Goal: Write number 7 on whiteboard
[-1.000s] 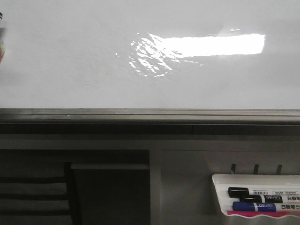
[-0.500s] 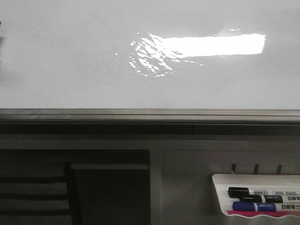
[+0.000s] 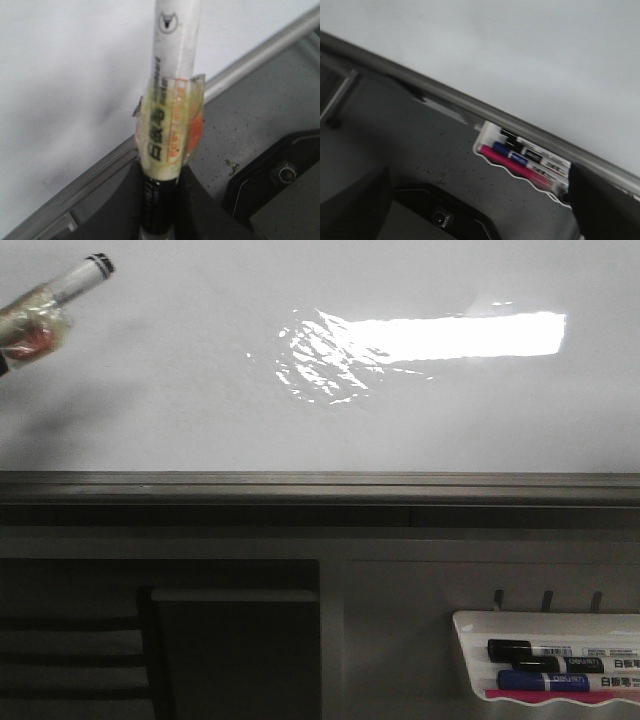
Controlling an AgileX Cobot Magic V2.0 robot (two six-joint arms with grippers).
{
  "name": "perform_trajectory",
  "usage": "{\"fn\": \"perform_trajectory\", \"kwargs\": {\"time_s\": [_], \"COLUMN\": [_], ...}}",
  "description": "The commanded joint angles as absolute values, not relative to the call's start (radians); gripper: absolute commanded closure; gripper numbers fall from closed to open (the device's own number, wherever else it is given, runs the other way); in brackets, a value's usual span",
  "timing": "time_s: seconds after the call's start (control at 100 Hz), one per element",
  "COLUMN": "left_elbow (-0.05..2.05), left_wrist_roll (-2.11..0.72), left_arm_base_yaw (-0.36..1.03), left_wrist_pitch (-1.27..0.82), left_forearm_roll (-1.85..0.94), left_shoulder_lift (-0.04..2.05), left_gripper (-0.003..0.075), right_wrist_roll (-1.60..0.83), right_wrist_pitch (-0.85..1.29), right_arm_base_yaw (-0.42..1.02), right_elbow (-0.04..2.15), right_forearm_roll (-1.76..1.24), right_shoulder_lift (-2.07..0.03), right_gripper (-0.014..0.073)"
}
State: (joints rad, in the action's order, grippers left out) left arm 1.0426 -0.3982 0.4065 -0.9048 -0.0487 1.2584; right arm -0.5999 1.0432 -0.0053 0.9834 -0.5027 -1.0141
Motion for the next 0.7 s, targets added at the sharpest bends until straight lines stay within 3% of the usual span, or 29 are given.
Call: {"fn": "perform_trajectory", "kwargs": {"time_s": [0.0,0.24,0.44,0.69], "left_elbow": [1.078,1.078,1.078,1.078], "left_wrist_roll": [-0.476,-0.569,-0.569,-0.571], "left_arm_base_yaw": [0.486,0.721,0.844,0.903], "left_wrist_pitch": [-0.882,-0.852,-0.812,-0.812], "left_forearm_roll": [-0.070,-0.070,-0.071,-0.071], "left_shoulder_lift": [1.230,1.230,1.230,1.230], "left_gripper": [0.0741,0.0741,0.0741,0.0741], "right_wrist_roll": [-0.746,-0.975,-1.011,-1.066], "right_wrist_pitch": [1.059,0.962,0.844,0.810], "right_arm_base_yaw": [0.044,0.318,0.509,0.609], "right_elbow": [1.052,1.082,1.082,1.082], "right_forearm_roll": [-0.609,-0.611,-0.614,-0.631], "right_shoulder_lift": [-1.049,-1.110,-1.134,-1.176], "right_gripper": [-0.0032,-0.0032,-0.0029,0.0135]}}
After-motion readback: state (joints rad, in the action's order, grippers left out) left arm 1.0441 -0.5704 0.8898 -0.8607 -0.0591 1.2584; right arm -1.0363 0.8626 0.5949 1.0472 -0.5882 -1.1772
